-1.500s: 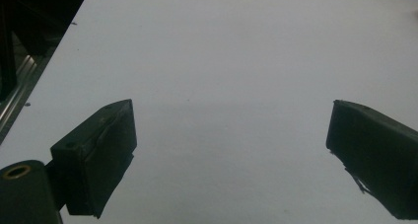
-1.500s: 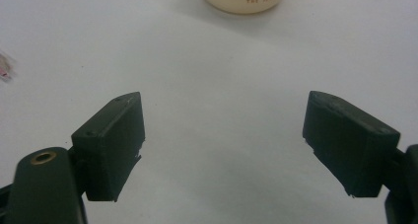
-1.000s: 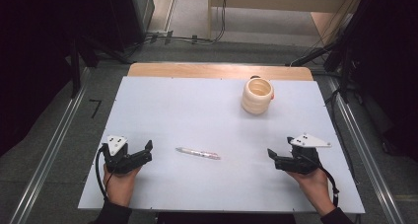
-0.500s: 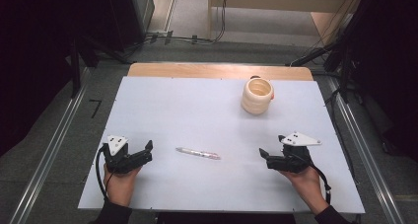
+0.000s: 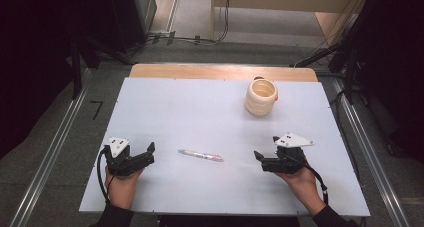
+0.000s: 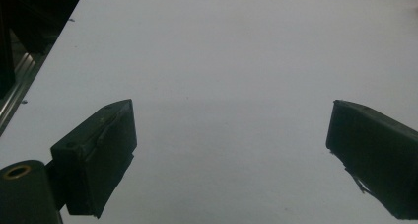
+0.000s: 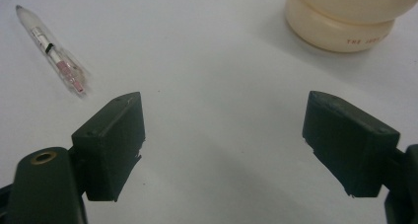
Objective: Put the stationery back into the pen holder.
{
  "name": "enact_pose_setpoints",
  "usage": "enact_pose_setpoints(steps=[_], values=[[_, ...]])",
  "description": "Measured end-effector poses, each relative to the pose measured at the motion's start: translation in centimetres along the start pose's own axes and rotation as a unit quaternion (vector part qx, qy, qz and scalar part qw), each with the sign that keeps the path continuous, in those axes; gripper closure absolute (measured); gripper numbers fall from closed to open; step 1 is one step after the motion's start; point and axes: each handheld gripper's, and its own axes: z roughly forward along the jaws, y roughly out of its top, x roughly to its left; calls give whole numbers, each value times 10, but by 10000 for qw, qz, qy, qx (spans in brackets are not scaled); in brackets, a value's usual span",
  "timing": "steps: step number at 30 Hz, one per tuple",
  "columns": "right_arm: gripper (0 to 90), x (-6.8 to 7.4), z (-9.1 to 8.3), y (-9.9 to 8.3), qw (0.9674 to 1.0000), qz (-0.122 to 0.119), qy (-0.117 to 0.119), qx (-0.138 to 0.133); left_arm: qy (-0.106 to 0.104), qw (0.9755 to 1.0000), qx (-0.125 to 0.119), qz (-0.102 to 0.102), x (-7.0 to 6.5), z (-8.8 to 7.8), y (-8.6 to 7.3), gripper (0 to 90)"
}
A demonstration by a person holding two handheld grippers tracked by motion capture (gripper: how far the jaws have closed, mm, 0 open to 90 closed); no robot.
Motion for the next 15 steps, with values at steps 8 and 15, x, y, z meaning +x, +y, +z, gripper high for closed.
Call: enact_pose_setpoints(steps=[8, 15], values=[[152, 10, 8, 5, 9998, -155, 119, 23, -8, 10000, 12, -1, 0, 1, 0, 58], [156, 18, 16, 9, 9994, -263, 236, 45, -5, 10000, -2, -6, 1, 0, 0, 58]])
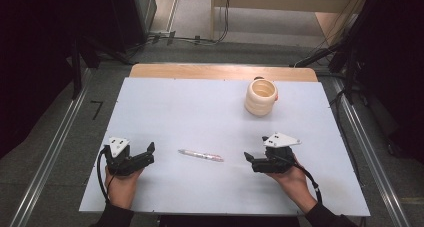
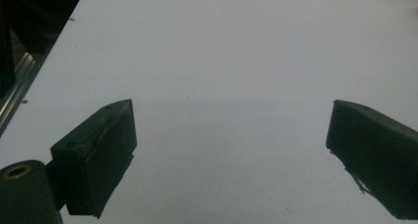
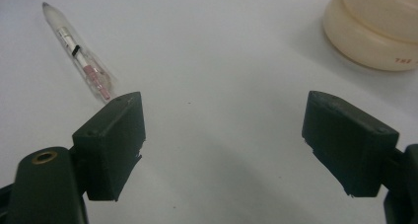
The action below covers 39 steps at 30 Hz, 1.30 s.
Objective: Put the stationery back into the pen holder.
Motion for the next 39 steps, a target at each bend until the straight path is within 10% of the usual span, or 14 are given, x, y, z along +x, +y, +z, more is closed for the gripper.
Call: enact_pose_setpoints(steps=[39], values=[[185, 38, 41, 24, 9979, -248, 589, 105, -3, 10000, 0, -23, 1, 0, 0, 58]])
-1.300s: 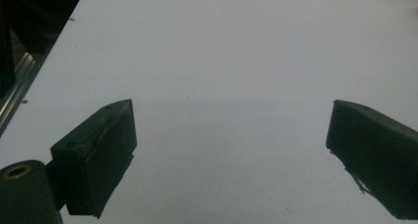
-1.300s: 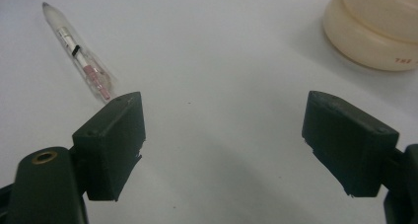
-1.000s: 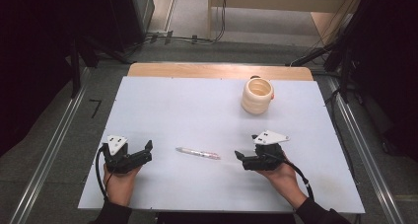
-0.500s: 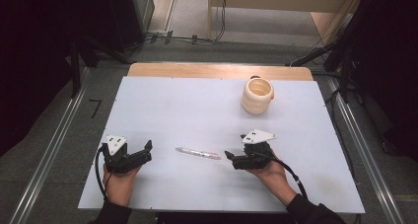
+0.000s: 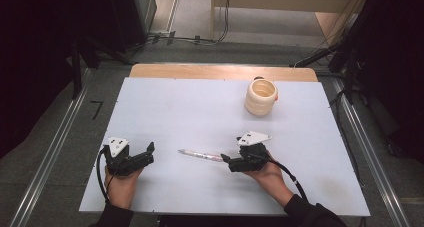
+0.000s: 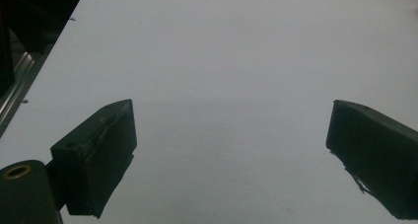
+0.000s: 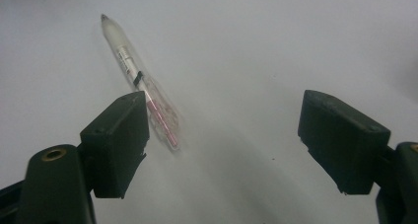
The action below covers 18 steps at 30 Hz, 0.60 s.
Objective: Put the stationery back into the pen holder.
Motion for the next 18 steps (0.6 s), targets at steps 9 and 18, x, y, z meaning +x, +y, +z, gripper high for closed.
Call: enact_pose_setpoints(steps=[9, 18], values=[[186, 3, 8, 3, 10000, -49, 64, 24, -24, 10000, 28, 0, 0, 1, 0, 58], [191, 7, 18, 6, 9999, -80, 111, 71, -35, 10000, 28, -8, 1, 1, 0, 58]])
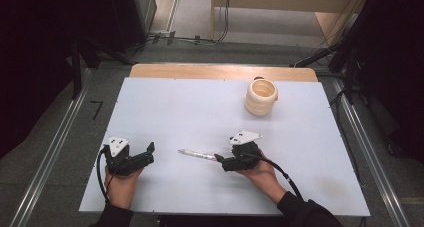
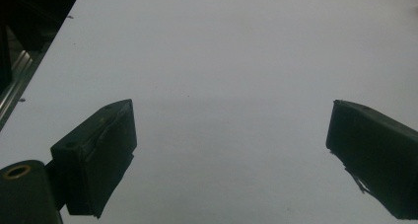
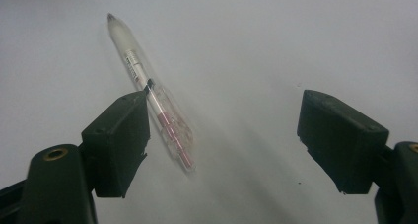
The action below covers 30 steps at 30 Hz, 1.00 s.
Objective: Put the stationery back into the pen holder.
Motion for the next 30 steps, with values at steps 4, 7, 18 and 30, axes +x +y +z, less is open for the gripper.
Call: enact_pose_setpoints(steps=[4, 7, 18, 30], values=[[191, 2, 4, 1, 10000, -13, 28, 38, -3, 10000, -2, -3, 0, 0, 0, 57], [193, 3, 6, 1, 10000, -48, 42, 56, -1, 10000, 5, 0, 0, 0, 0, 58], [213, 8, 15, 3, 9998, -126, 109, 140, -10, 10000, 1, -2, 0, 0, 0, 58], [255, 15, 24, 5, 9992, -281, 188, 202, -9, 10000, 4, -12, 0, 1, 0, 58]])
